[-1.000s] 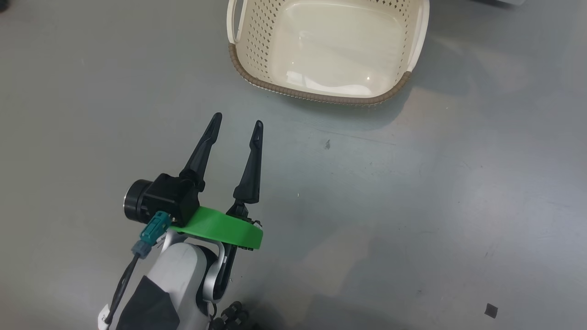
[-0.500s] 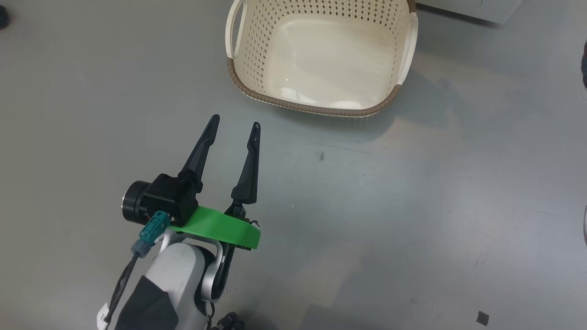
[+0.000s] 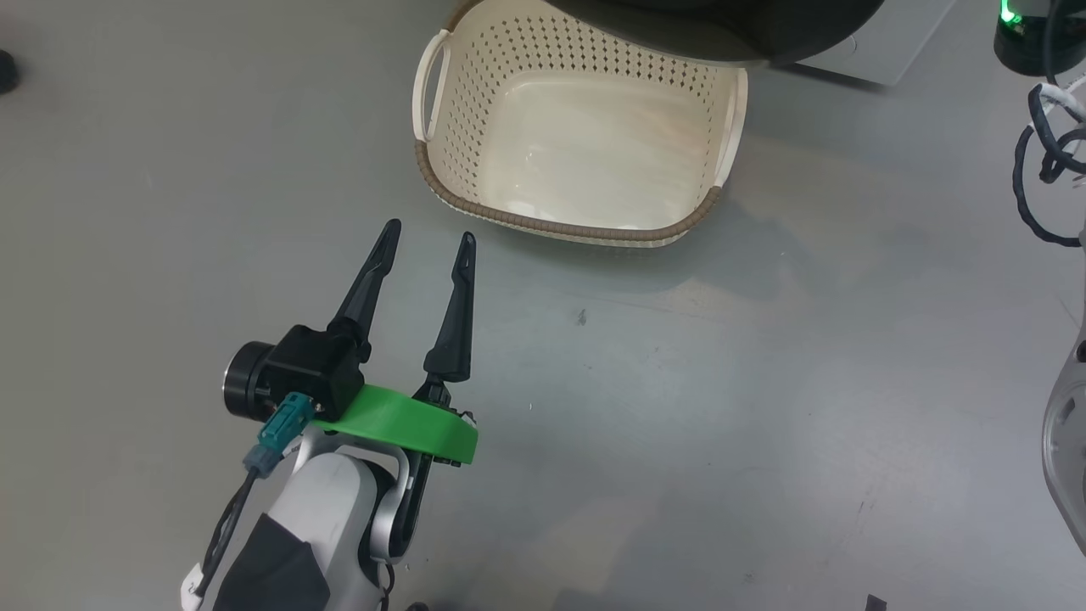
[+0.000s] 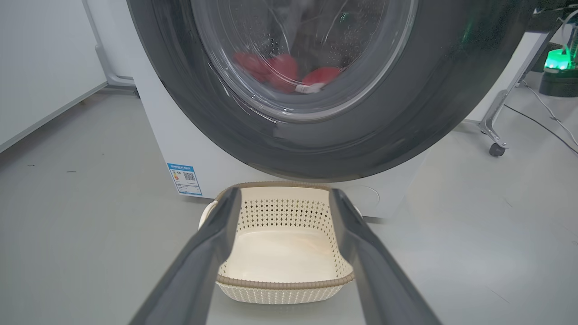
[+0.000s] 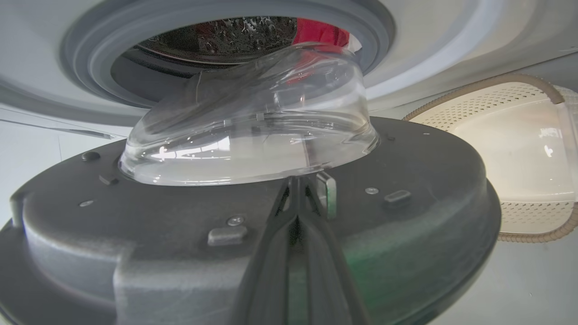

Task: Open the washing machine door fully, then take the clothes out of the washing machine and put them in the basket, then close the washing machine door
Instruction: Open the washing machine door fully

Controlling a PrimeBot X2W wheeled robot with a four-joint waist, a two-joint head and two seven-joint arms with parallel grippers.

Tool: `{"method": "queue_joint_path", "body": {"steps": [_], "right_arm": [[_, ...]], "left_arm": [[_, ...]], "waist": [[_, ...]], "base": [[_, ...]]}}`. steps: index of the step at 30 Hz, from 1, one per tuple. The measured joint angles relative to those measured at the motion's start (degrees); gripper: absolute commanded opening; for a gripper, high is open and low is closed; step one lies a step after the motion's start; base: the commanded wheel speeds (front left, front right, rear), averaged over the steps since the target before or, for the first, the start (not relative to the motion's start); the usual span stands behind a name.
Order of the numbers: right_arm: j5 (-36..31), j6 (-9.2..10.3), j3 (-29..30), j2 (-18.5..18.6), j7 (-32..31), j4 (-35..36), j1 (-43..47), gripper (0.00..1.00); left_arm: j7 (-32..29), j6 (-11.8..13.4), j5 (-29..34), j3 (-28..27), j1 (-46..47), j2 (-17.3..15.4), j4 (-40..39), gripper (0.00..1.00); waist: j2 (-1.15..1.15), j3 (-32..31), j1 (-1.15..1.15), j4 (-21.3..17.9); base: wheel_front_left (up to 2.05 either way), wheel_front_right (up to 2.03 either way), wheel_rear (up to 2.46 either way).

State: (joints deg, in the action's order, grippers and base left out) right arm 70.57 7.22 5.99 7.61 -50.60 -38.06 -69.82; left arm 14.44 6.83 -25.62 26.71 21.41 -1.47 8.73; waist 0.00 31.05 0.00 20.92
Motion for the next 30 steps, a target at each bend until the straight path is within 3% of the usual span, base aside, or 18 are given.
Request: {"method": "queue_joint_path", "body": {"steps": [17,24,30], "right_arm": [[-0.2,-0.10,-1.7,-1.0,-1.0,1.1,2.3,0.00],[-1.6,-4.46,-1.7,-0.5,3.2,2.7,3.6,0.00],[-8.3,-10.84,-5.4,2.2,7.7,4.4,6.0,0.00]], "left_arm": [[0.0,0.0,0.5,-0.4,-0.9,0.0,0.0,1.00],[0.0,0.0,0.9,-0.8,-1.0,0.0,0.2,1.00],[0.0,0.0,2.0,-1.5,-1.2,0.0,0.7,1.00]], "waist": [[0.00,-1.9,0.00,-0.7],[0.00,-3.3,0.00,-1.2],[0.00,-5.2,0.00,-2.1]], "base": [[0.00,0.00,0.00],[0.00,0.00,0.00],[0.00,0.00,0.00]]}}
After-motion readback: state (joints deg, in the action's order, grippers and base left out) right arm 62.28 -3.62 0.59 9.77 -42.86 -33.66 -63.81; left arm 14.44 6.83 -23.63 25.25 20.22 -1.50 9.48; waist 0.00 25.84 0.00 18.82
